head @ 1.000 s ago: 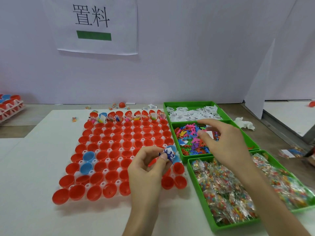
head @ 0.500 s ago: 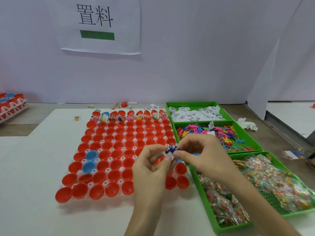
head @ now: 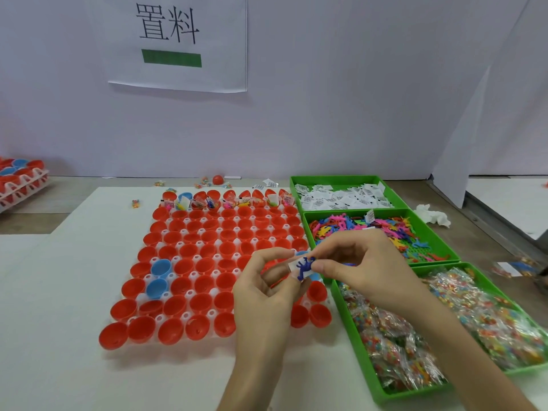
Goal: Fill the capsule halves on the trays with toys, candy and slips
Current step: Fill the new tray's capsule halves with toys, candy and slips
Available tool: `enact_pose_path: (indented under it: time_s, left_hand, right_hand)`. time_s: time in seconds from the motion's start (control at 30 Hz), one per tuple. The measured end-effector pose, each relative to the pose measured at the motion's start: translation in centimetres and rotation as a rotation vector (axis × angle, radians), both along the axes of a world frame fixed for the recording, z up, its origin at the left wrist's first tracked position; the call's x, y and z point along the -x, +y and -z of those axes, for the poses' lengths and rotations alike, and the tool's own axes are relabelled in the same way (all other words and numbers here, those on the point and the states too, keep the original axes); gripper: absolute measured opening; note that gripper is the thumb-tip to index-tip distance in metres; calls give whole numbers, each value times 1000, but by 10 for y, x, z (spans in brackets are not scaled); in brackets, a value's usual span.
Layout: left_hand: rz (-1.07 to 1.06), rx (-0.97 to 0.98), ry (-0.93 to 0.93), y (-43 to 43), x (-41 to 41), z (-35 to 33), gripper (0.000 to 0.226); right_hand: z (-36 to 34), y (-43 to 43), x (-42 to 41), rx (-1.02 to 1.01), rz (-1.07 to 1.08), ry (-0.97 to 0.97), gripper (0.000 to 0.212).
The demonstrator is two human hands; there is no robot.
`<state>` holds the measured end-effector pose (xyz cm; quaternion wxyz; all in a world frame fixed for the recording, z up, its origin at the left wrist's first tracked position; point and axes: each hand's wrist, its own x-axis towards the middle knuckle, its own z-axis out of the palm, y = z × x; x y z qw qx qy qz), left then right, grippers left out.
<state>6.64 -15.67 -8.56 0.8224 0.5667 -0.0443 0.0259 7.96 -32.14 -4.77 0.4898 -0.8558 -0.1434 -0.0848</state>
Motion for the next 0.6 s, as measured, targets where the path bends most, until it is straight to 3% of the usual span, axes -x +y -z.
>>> enact_pose_path:
  time_s: [0.27,0.4,0.6]
  left_hand:
    - [50,-24,-39,1,2,-1,30]
    - [32,-49,-58,-1,1,0,32]
    - [-83,-54,-121,-1,0,0,39]
  right_hand:
    - [-1,-2,0,45,6,-5,12]
    - [-1,-2,2,33,21,-16,23]
    - [1,8,2,-199,16,109,29]
